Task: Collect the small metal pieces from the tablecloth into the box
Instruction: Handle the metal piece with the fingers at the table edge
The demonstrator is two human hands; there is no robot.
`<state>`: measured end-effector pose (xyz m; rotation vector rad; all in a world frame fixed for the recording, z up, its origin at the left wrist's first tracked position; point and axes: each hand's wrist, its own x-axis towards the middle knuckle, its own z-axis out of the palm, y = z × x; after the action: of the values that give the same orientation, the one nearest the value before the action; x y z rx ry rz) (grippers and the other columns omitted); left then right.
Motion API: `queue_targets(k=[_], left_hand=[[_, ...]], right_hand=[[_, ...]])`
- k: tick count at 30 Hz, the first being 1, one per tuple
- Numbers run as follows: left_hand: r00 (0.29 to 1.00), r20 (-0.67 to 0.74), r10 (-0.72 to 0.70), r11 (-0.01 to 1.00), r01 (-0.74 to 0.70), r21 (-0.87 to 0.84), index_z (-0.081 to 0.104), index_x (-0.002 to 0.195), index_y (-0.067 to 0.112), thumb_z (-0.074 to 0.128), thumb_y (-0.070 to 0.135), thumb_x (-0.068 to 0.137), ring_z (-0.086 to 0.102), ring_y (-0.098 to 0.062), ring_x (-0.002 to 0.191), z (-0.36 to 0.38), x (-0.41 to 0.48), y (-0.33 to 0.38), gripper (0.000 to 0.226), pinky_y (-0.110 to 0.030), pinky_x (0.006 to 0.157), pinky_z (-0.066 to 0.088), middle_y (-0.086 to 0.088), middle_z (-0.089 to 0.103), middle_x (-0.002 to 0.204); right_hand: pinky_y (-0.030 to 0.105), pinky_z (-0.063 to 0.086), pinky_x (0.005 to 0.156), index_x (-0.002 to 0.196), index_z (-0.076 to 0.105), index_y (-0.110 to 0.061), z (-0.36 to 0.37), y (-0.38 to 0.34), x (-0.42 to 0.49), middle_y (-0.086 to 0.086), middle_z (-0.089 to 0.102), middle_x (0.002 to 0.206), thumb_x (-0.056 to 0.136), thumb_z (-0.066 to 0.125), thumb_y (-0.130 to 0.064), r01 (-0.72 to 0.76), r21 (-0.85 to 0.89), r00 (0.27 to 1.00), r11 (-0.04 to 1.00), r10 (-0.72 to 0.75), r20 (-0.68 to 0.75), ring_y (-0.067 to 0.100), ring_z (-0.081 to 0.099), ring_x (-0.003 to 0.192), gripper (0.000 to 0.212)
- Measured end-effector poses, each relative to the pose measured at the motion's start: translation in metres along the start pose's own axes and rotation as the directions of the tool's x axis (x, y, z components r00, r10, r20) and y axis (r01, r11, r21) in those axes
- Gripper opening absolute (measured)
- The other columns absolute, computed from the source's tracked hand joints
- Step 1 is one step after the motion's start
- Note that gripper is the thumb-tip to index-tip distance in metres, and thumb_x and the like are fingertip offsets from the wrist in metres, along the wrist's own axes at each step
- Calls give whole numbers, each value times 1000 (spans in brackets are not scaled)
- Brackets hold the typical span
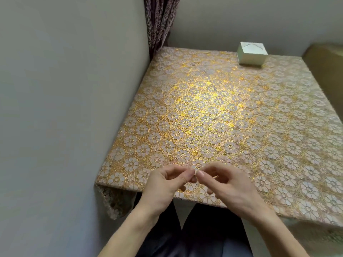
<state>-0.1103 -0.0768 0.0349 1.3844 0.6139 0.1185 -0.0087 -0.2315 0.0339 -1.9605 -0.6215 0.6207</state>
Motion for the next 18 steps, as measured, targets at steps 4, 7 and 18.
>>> queue_targets(k=[4, 7, 18], left_hand=[[998, 19, -64, 998, 64, -15, 79, 90, 8, 73, 17, 88, 61, 5, 61, 9, -5, -12, 11, -8, 55, 41, 2, 77, 78], [995, 41, -95, 995, 96, -32, 80, 85, 14, 74, 19, 85, 62, 7, 61, 10, -8, -18, 8, -6, 54, 40, 5, 76, 77], [959, 172, 226, 906, -272, 325, 68, 118, 39, 67, 47, 85, 58, 0, 118, -7, 3, -18, 34, -22, 97, 44, 24, 67, 122]], right_hand=[[19, 47, 61, 85, 75, -29, 6, 14, -15, -12, 73, 78, 85, 72, -47, 3, -28, 1000, 1000, -3, -26, 7, 66, 64, 18], [14, 44, 61, 85, 76, -32, 5, 16, -20, -17, 72, 76, 88, 75, -37, -1, -42, 1000, 999, 0, -28, 4, 63, 63, 6], [31, 51, 61, 81, 73, -28, -12, -11, -13, -2, 70, 74, 81, 74, -38, 77, -4, 997, 997, -77, -13, 17, 66, 65, 10]])
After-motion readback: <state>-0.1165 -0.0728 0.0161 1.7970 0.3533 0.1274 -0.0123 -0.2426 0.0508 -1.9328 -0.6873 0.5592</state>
